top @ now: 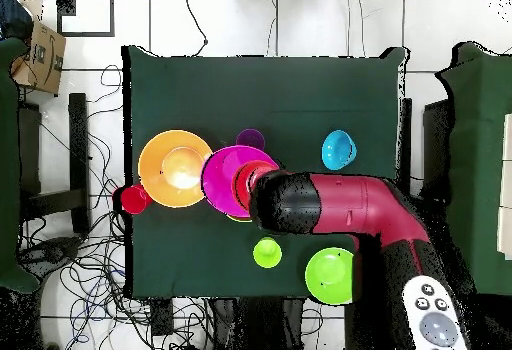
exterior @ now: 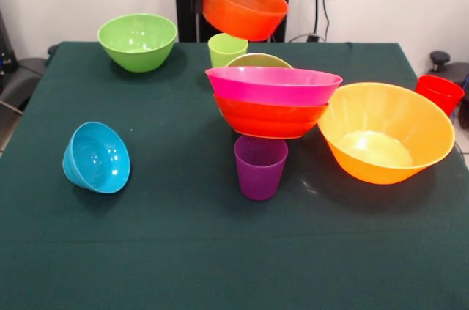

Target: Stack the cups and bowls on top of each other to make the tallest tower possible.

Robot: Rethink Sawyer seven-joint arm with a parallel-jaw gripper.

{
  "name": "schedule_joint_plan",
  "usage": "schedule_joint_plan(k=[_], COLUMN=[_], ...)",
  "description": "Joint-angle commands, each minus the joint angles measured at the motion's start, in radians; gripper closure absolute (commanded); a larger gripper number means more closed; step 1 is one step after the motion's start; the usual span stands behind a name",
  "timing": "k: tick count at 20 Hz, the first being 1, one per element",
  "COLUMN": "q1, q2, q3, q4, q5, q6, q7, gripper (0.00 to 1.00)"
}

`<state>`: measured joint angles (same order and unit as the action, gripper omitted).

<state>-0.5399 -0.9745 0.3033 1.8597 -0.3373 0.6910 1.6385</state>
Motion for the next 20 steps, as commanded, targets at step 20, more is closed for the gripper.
schedule_joint_plan(k=[20], q1=[0.155], q2=[0.218], q3=[-0.165], q4=[0.04], q5=[-0.017], q6=[-0.271], q7=[0.232], gripper=[1.0])
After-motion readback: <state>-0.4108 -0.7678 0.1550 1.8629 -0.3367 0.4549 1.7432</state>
